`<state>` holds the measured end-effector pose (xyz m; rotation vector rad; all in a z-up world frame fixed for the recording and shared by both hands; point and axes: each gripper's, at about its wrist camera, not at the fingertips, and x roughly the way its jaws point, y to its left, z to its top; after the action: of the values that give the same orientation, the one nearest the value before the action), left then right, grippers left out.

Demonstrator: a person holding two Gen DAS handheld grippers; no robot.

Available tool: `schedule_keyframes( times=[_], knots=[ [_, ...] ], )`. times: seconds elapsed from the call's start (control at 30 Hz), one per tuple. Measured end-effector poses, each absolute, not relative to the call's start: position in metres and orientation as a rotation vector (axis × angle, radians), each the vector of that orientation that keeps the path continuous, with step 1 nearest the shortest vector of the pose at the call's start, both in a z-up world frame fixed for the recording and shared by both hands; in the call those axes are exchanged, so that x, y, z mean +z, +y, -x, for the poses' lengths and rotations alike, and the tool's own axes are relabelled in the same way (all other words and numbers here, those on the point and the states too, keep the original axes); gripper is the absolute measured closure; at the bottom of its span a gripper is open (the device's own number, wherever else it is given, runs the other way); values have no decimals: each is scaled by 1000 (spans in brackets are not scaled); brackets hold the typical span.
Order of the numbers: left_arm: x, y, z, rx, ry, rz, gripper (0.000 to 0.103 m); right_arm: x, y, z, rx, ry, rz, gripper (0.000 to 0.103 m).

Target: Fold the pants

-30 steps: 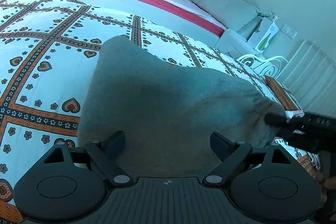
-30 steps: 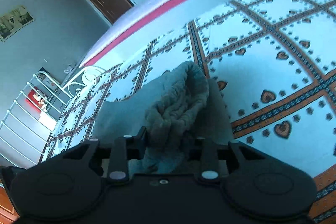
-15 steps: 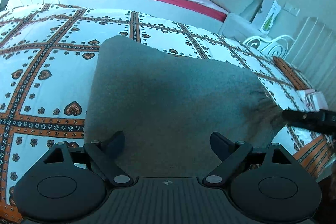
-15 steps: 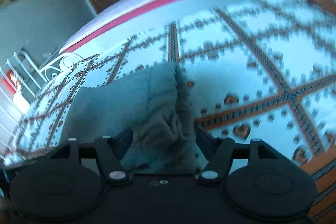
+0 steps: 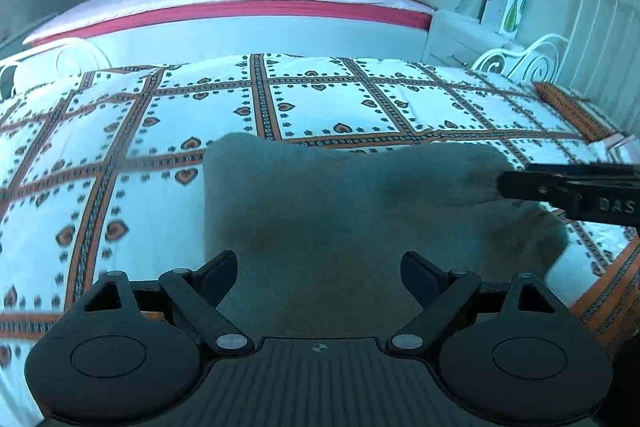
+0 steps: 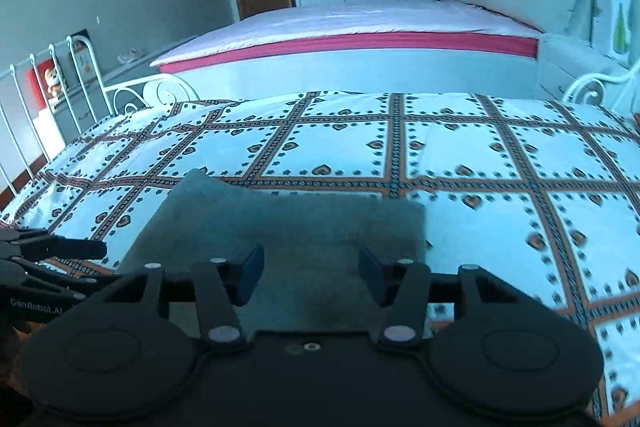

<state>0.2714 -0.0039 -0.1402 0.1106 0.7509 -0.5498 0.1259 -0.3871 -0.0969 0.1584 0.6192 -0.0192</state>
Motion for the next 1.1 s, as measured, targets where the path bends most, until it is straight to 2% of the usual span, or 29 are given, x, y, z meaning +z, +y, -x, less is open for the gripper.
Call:
schedule_keyframes(
  times=[0.23,0.43,0.47,0.53,0.63,0.73,0.83,1.0,1.07,1.1],
  knots=[
    [-165,-11,-323,-598,854,-99,15,-104,-380,-179,-38,646,-109,63],
    [-190,-20,-351,-563,899,-62,14,-137,-385,-194,-54,736,-61,67],
    [-193,-20,-357,-553,904,-48,14,-144,-389,-192,-53,746,-63,68],
    [-197,-20,-366,-528,915,-9,13,-156,-396,-184,-55,736,-46,83],
    [-182,-19,-366,-501,890,68,13,-150,-403,-178,-42,716,-84,82],
    [-165,-15,-364,-522,832,111,13,-127,-402,-172,-21,660,-122,74],
    [-171,-16,-367,-534,867,156,14,-114,-399,-171,7,612,-160,75],
    [-182,-30,-370,-537,847,105,30,-131,-397,-187,-14,663,-164,77],
    [-192,-28,-382,-505,875,119,31,-143,-408,-190,-56,681,-190,83],
    [-196,-30,-386,-484,874,97,31,-146,-414,-190,-64,680,-203,90]
  ],
)
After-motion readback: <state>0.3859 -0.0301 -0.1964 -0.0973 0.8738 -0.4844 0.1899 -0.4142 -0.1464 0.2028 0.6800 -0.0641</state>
